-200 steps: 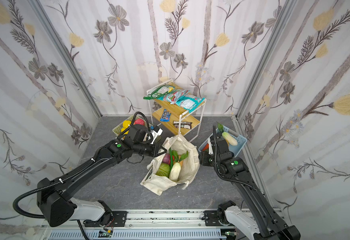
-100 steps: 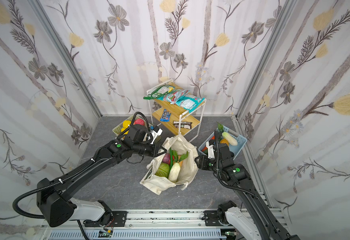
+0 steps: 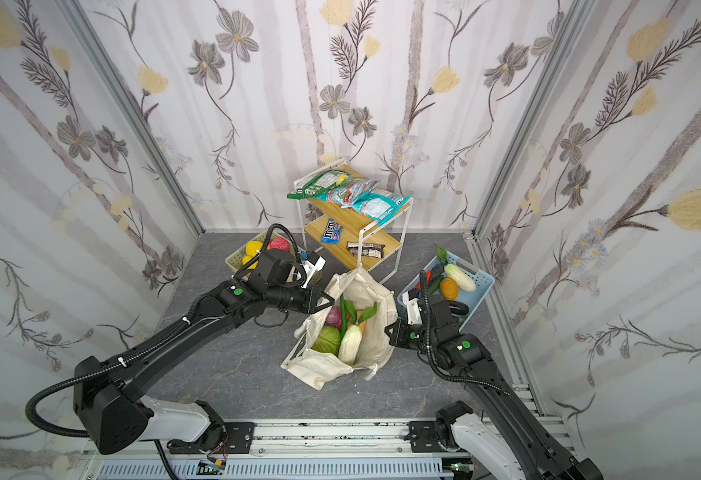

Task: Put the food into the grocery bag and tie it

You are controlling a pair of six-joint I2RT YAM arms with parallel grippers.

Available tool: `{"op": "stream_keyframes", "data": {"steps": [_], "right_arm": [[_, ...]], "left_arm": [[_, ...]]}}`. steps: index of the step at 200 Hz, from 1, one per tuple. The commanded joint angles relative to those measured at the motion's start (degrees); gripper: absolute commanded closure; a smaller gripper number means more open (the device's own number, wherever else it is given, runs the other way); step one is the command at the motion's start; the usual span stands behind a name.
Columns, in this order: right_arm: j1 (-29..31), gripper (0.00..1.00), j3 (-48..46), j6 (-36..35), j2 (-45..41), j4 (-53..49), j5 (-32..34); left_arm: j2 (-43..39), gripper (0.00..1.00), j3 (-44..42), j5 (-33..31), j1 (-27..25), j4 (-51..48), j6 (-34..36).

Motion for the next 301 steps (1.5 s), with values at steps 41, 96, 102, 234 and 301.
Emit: {"op": "stream_keyframes", "data": {"steps": [41,96,102,234,301], "right_arm": [[-1.23,1.0,8.42,-3.13,-2.31,-4.48,0.39],[-1.77,1.0,9.26,-6.04,1.21,-5.87,0.99],[-1.81,1.0,9.59,-6.21,1.71,-5.88,1.0],[-1.78,1.0,11.3,-7.54,4.25,-7.53,3.27],[-1.69,1.0,12.18,-7.36,4.11,-7.74,3.2]], "left_arm": [[1.4,1.0,-2.29,-2.45,2.0,3.46,-3.03],[4.15,0.94,-4.27,-3.37,2.17,4.1,-4.53],[4.28,0.91,-4.19,-3.98,2.13,3.73,-4.34],[2.06,0.27,4.35,-5.48,11.16,-4.16,-2.0],[5.06,0.27,8.59,-24.83,18.22,-11.92,-2.62]]}}
